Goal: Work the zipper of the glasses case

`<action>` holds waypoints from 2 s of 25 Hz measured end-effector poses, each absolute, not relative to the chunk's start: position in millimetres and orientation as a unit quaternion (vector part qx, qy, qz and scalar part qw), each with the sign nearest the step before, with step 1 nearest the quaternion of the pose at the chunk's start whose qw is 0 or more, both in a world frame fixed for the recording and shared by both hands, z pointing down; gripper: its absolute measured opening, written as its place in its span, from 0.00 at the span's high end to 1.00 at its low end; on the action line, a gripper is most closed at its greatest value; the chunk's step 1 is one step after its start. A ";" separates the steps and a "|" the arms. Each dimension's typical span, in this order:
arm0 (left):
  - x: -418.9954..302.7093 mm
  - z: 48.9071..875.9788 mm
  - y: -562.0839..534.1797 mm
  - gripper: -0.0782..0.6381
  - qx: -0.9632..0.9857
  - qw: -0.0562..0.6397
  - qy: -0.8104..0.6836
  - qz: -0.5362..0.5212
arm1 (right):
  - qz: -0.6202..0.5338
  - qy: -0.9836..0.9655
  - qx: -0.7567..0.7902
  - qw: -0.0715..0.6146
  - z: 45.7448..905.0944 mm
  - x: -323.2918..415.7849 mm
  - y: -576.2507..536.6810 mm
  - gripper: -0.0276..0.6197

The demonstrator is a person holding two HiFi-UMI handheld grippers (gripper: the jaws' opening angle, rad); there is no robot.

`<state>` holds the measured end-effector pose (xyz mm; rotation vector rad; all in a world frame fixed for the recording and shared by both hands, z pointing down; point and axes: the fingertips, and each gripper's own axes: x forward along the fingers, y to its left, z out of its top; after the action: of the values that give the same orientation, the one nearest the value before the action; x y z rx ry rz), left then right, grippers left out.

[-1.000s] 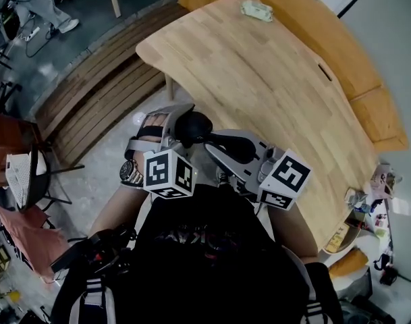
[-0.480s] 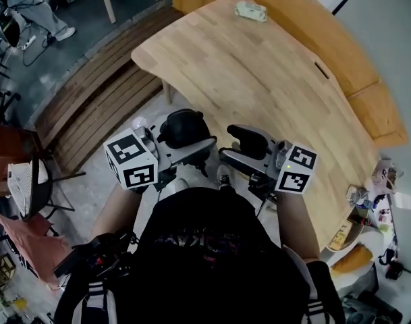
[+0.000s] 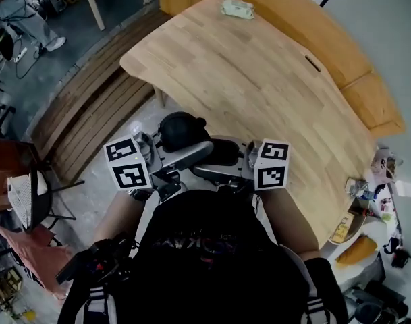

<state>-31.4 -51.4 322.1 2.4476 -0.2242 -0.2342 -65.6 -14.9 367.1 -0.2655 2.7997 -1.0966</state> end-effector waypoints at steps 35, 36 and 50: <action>26.3 432.4 -56.6 0.87 0.923 0.294 -0.204 0.141 | -0.159 0.879 -0.409 -0.187 503.2 145.8 -167.6 0.52; 27.4 438.9 -53.0 0.87 0.920 0.295 -0.206 0.153 | -0.130 0.876 -0.410 -0.218 511.8 148.4 -180.8 0.52; 19.3 484.2 -39.1 0.87 0.866 0.378 -0.274 0.177 | 0.110 0.825 -0.324 -0.449 618.1 144.7 -331.9 0.52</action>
<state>19.3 -39.1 484.2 2.2140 -0.7000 0.4533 144.7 -331.9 618.1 -1.4781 3.7626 0.5019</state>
